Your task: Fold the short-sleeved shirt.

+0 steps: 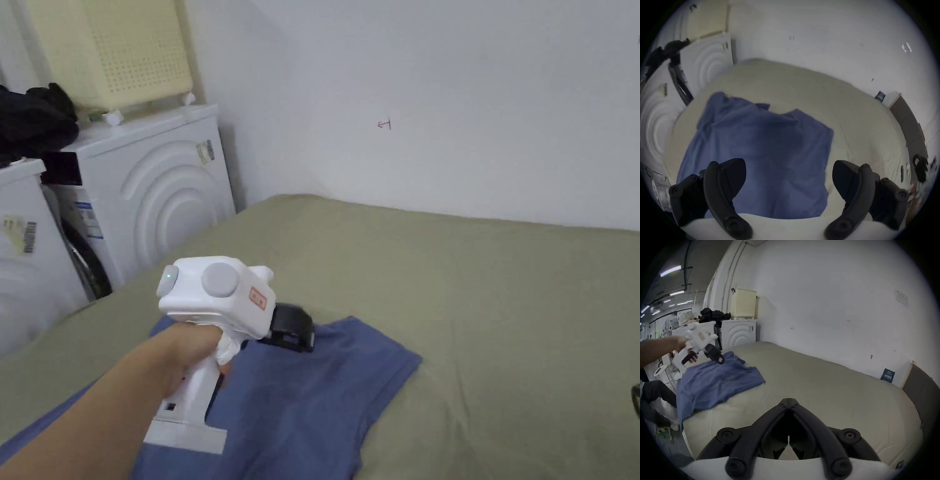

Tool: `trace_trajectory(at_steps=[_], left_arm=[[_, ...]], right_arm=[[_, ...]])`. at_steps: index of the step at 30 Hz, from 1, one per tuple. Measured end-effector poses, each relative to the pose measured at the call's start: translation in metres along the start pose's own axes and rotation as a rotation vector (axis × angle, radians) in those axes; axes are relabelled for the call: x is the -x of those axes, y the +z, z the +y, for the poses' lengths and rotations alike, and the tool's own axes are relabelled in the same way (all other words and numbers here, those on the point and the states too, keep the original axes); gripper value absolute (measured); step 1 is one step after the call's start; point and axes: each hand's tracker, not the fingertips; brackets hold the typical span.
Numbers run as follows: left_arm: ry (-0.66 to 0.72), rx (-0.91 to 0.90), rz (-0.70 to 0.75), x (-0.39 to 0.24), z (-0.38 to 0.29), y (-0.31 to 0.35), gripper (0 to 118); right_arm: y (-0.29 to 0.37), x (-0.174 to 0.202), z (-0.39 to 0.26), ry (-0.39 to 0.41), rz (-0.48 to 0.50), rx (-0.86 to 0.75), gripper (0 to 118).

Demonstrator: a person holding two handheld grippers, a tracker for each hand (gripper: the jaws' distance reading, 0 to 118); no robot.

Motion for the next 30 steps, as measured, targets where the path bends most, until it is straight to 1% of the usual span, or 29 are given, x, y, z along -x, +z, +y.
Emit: trace_trajectory(at_steps=[3,6,7,9,10,11,12,13,14,15,16,18,20,22,23,24,25,26,27,28,30], left_arm=[[-0.054,0.137,0.086,-0.002,-0.002,-0.042,112],[-0.110,0.188,0.154,-0.005,-0.018,-0.076,112],[-0.093,0.178,0.135,-0.006,-0.024,-0.084,112],[-0.021,0.242,0.076,-0.009,-0.036,-0.100,110],[0.000,0.242,0.061,0.006,-0.033,-0.111,110],[-0.003,0.162,0.102,0.007,-0.034,-0.106,109],[0.016,0.147,0.094,0.007,-0.034,-0.103,102],[0.054,0.133,0.095,0.008,-0.035,-0.100,78],[0.066,0.099,0.063,0.014,-0.031,-0.096,50],[0.055,0.066,0.065,0.014,-0.029,-0.089,6],[0.044,0.065,0.054,0.013,-0.025,-0.084,0],[0.013,0.041,0.098,0.005,-0.020,-0.071,0],[-0.039,0.022,0.074,-0.004,-0.015,-0.054,0],[-0.063,-0.007,0.042,-0.025,-0.012,-0.030,0],[-0.075,-0.059,0.016,-0.037,-0.009,-0.014,0],[-0.100,-0.070,-0.037,-0.049,-0.005,-0.002,0],[-0.124,-0.110,-0.055,-0.062,-0.003,0.009,0],[-0.156,-0.119,-0.095,-0.092,-0.007,0.026,0],[-0.217,-0.113,-0.126,-0.115,-0.006,0.035,0],[-0.276,-0.132,-0.148,-0.135,-0.006,0.041,0],[-0.371,-0.166,-0.256,-0.187,-0.008,0.052,0]], right_arm=[[0.006,-0.009,-0.017,-0.003,0.027,0.044,0],[0.008,-0.013,-0.035,-0.005,0.044,0.072,0],[0.008,-0.013,-0.039,-0.010,0.043,0.077,0],[0.005,-0.014,-0.048,-0.036,0.044,0.086,0],[0.005,-0.014,-0.052,-0.042,0.042,0.084,0],[0.005,-0.016,-0.055,-0.058,0.035,0.083,0],[0.004,-0.017,-0.058,-0.065,0.032,0.087,0],[0.004,-0.019,-0.059,-0.076,0.019,0.087,0],[0.006,-0.021,-0.061,-0.089,0.009,0.087,0],[0.008,-0.022,-0.061,-0.090,-0.001,0.085,0],[0.011,-0.024,-0.062,-0.095,-0.011,0.082,0],[0.023,-0.031,-0.059,-0.116,-0.020,0.072,0],[0.039,-0.040,-0.054,-0.127,-0.033,0.063,0],[0.057,-0.048,-0.050,-0.104,-0.069,0.045,0],[0.067,-0.054,-0.047,-0.089,-0.084,0.037,0],[0.078,-0.060,-0.043,-0.069,-0.099,0.031,0],[0.085,-0.064,-0.041,-0.058,-0.116,0.032,0],[0.093,-0.069,-0.039,-0.051,-0.149,0.039,0],[0.102,-0.075,-0.039,-0.047,-0.181,0.043,0],[0.109,-0.079,-0.038,-0.059,-0.196,0.049,0],[0.131,-0.092,-0.039,-0.104,-0.230,0.030,0]])
